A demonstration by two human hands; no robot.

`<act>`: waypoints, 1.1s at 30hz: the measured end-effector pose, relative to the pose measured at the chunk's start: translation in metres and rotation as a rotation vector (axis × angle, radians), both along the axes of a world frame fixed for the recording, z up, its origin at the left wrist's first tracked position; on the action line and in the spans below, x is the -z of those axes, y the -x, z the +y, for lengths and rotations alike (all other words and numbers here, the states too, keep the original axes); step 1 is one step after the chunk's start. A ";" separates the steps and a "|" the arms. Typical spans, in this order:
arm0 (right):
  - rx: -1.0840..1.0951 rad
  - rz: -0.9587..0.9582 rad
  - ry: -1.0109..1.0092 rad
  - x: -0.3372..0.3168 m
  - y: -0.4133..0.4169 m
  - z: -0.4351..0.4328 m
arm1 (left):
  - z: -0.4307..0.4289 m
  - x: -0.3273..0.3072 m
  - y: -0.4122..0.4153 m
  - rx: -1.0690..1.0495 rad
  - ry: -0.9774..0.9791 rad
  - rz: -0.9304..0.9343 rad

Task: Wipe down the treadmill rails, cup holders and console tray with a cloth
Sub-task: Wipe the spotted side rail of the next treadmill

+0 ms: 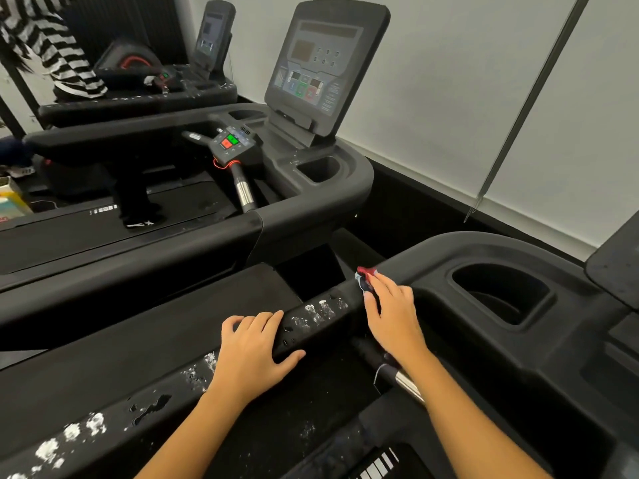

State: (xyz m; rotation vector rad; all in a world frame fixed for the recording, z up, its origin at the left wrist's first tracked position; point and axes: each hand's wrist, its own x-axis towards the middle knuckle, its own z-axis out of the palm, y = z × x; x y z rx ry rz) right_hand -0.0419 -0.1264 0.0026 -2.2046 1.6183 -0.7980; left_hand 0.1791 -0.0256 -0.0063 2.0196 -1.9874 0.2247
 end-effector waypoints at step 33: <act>-0.111 0.137 0.088 0.000 -0.059 0.019 | 0.000 0.010 -0.001 0.008 0.088 -0.005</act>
